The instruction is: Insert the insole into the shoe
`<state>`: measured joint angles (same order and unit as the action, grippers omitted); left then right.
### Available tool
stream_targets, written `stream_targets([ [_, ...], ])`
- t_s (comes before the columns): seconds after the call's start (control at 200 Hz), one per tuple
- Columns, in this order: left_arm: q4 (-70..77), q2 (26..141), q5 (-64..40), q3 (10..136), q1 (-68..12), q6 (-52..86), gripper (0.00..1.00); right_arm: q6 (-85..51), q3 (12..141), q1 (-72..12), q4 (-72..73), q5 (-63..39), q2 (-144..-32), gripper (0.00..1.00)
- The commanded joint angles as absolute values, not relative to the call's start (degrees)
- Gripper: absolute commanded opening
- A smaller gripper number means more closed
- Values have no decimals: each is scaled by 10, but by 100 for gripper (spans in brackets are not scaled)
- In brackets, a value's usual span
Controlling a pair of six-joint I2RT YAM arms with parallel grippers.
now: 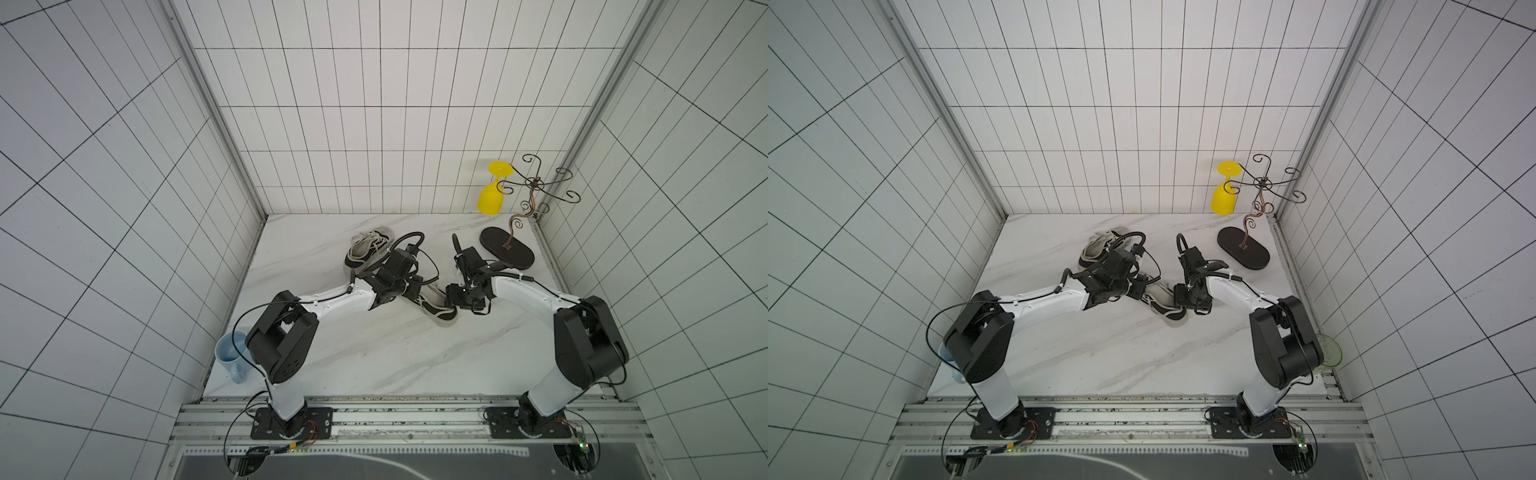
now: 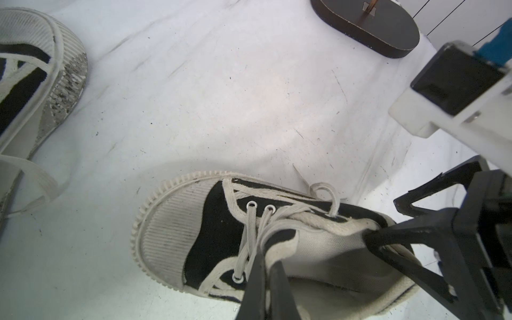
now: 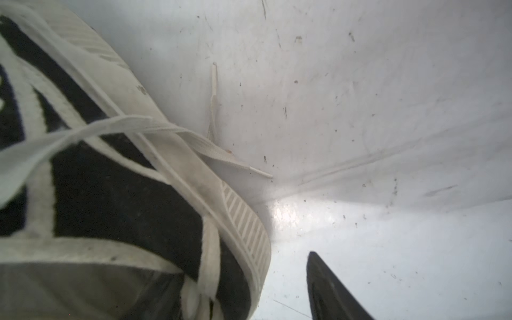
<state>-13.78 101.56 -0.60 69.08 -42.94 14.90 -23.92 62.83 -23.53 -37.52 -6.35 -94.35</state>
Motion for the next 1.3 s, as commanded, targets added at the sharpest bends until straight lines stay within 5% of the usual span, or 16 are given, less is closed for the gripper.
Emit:
stream_targets([
  [0.0, -129, 1027, 35, 722, -439, 117, 0, -225, 683, -237, -436, -22, -952, 61],
  [0.225, -154, 1050, 74, 733, -444, 123, 0, -218, 715, -240, -479, 33, -949, 38],
  [0.835, -134, 1050, 80, 696, -446, 137, 0, -209, 636, -246, -456, 68, -971, 26],
  [1.064, -105, 985, 41, 664, -445, 168, 0, -234, 596, -280, -419, 157, -1036, 19],
  [1.294, -110, 978, 19, 632, -445, 186, 0, -271, 608, -251, -376, 78, -1013, 55],
])
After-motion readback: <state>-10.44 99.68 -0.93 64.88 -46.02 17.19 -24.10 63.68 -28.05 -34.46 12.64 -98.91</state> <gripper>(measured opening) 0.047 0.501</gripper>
